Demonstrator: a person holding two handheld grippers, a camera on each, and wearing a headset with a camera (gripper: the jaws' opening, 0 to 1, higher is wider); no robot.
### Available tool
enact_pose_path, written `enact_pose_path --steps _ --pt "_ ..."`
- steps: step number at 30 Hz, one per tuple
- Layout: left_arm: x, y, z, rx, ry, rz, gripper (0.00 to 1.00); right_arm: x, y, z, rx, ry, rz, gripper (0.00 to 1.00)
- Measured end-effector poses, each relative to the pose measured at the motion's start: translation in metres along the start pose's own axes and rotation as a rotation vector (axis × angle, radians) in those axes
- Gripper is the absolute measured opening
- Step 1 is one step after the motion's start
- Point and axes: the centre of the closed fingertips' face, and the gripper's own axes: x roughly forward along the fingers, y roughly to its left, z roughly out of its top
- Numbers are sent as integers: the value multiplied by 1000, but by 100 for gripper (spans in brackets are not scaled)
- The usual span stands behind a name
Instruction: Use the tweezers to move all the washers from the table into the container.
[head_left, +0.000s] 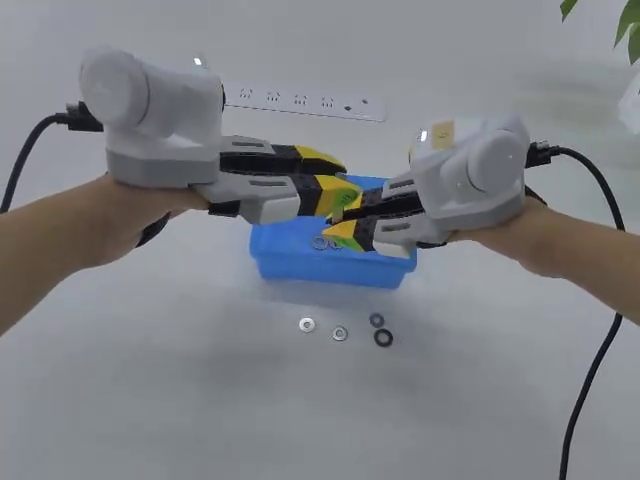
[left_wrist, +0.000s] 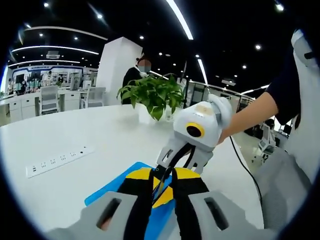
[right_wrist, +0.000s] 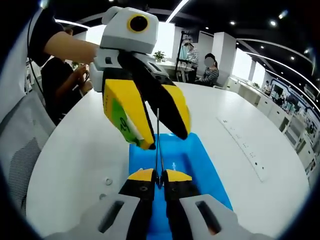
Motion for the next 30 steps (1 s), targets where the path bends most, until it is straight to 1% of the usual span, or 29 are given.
enact_pose_path --steps 1,2,3,4,5,6,7,8,9,10,12,15,18,19,21,22,23,25,26,27,30 --pt "0 0 -1 12 6 2 13 -1 0 1 -1 -1 0 8" --pt "-1 1 -2 47 14 9 10 -1 0 1 1 -3 -1 8" --pt "-1 3 0 63 8 13 9 -1 0 1 2 0 0 8" --pt "0 0 0 52 13 -1 9 -2 0 1 -2 -1 -1 8" --pt "0 -2 0 56 14 -17 9 -3 0 2 0 -7 0 8" --pt "0 -1 1 100 20 -13 8 -3 0 3 -2 -8 3 8" --pt "0 -3 1 127 31 -24 8 -3 1 3 -8 -6 2 8" --pt "-1 -3 1 152 36 -25 7 -3 1 4 -14 -5 3 8" --pt "-1 -1 2 194 42 -12 7 -3 2 4 -14 -5 3 8" --pt "-1 -1 2 189 47 -10 5 -4 2 4 -14 -5 -1 10" --pt "0 0 4 185 44 -5 5 -5 0 6 -9 -7 -14 11" --pt "0 2 6 203 44 1 5 -6 -3 8 -20 -3 -28 12" --pt "-1 2 10 217 41 7 5 -8 -1 11 -17 -5 -33 13" --pt "-1 2 12 218 37 7 5 -8 0 12 -17 -2 -34 16" --pt "-3 4 16 245 37 26 5 -10 3 10 -37 17 -41 21" --pt "-3 4 17 251 39 24 5 -12 1 9 -70 28 -61 21" --pt "-4 5 18 265 42 31 5 -13 2 9 -76 31 -67 21" --pt "-6 5 21 279 47 54 4 -18 3 11 -47 17 -69 23" --pt "-8 6 23 292 47 71 4 -21 3 12 -46 14 -82 23" --pt "-10 5 25 294 43 76 4 -24 2 12 -47 13 -91 24" --pt "-14 3 35 306 14 96 4 -34 0 11 -51 10 -124 26"
